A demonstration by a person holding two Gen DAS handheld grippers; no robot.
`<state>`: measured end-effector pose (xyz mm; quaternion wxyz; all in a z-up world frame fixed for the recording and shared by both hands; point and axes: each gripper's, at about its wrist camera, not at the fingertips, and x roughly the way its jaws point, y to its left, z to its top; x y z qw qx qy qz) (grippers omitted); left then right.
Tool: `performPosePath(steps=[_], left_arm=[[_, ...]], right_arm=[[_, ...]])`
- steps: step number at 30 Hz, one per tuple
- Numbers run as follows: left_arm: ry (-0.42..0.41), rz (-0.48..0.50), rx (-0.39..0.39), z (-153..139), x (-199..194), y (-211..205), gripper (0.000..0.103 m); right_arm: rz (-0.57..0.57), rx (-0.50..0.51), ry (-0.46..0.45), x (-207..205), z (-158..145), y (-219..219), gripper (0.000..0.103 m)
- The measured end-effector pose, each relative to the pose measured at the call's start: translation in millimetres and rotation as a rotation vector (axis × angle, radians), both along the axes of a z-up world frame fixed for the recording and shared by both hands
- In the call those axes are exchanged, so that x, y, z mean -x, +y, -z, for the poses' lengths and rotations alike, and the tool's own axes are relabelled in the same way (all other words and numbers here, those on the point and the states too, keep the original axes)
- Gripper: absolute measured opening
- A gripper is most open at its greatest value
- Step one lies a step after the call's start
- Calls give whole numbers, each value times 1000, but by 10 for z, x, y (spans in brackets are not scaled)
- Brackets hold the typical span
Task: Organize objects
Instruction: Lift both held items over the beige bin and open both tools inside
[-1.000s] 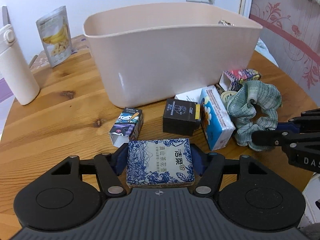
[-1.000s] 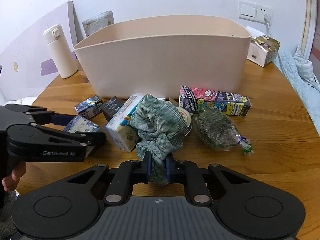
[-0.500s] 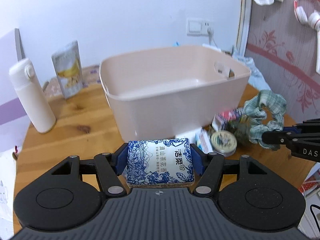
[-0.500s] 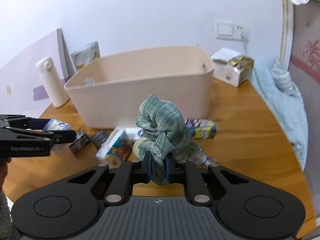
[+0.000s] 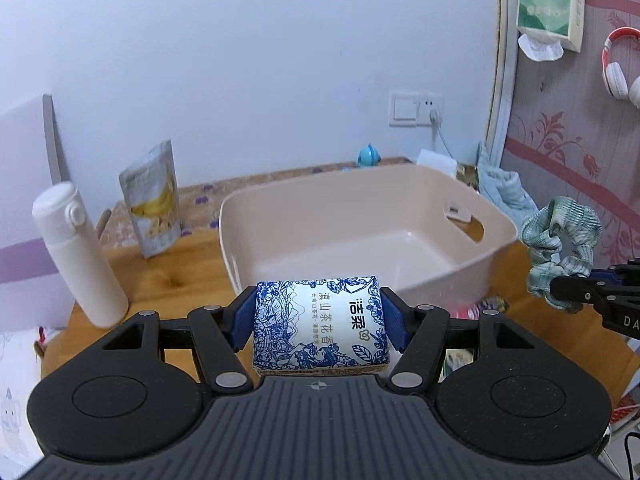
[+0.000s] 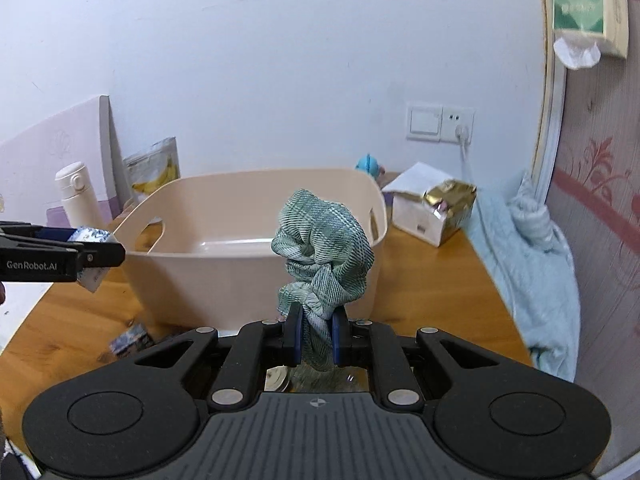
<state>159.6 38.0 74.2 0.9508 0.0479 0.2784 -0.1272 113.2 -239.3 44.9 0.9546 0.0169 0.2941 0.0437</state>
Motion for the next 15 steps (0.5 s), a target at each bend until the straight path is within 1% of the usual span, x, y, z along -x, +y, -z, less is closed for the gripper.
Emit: performPosePath(steps=[6, 11, 15], left_arm=[[-19, 1, 4, -102, -260, -98, 65], [-4, -16, 3, -136, -576, -203, 65], [6, -35, -21, -116, -839, -319, 65]], right_arm=[[5, 12, -36, -196, -133, -22, 13], [4, 14, -52, -394, -212, -23, 14], [4, 14, -42, -571, -218, -12, 14]])
